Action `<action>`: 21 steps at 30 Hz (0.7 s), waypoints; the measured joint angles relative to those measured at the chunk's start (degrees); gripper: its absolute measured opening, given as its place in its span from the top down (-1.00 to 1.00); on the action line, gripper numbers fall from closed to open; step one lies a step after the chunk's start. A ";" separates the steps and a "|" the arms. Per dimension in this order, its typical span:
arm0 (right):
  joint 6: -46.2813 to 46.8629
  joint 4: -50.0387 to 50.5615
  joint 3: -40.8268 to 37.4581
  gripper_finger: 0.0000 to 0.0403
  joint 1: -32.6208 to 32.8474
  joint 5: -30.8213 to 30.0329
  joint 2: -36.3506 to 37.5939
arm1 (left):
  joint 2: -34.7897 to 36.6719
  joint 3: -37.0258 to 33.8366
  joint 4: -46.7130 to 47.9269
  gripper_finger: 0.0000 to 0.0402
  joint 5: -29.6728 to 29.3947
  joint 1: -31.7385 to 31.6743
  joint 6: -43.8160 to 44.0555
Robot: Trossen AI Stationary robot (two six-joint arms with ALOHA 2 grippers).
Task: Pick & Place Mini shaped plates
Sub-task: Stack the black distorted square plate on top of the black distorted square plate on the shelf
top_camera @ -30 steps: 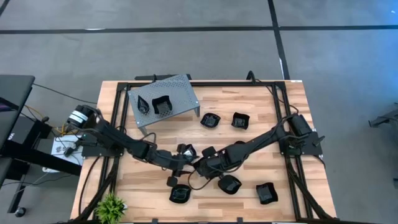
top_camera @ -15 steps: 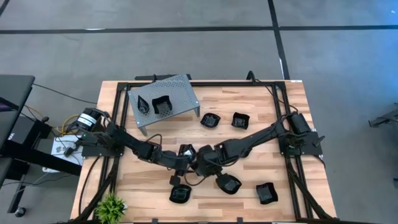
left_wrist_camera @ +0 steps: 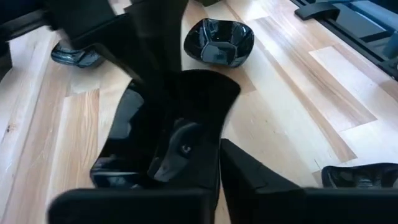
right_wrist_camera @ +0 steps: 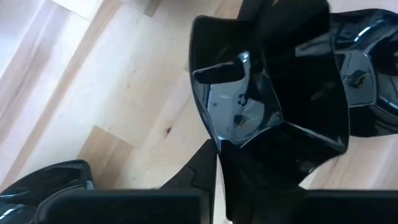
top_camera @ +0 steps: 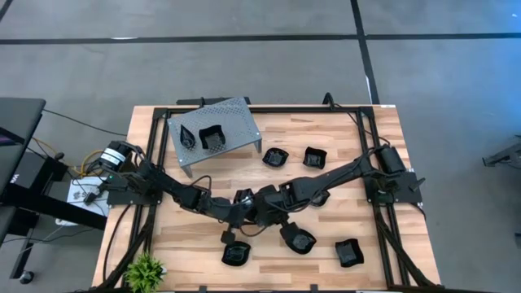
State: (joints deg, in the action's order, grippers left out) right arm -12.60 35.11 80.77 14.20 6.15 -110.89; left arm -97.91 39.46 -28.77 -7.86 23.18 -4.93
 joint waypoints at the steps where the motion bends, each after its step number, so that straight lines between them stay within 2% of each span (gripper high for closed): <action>1: 0.00 -0.02 0.00 0.89 -0.02 -0.06 0.00 | 0.00 0.00 0.00 0.95 0.09 0.00 0.00; 14: 0.02 0.95 2.48 0.52 -0.09 -0.15 0.00 | 0.00 0.00 0.00 0.95 1.89 -0.04 0.02; 18: 0.01 7.91 7.78 0.44 -0.13 -0.30 0.00 | 0.00 0.00 0.02 0.96 1.93 -0.04 0.55; 21: 1.38 17.62 13.93 0.40 -0.11 -3.21 0.00 | 0.00 0.00 -0.07 0.95 1.91 -0.04 0.72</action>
State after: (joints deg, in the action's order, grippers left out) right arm -11.22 52.73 94.70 14.09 2.94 -110.89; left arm -97.91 39.46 -28.84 -5.95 23.14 -4.21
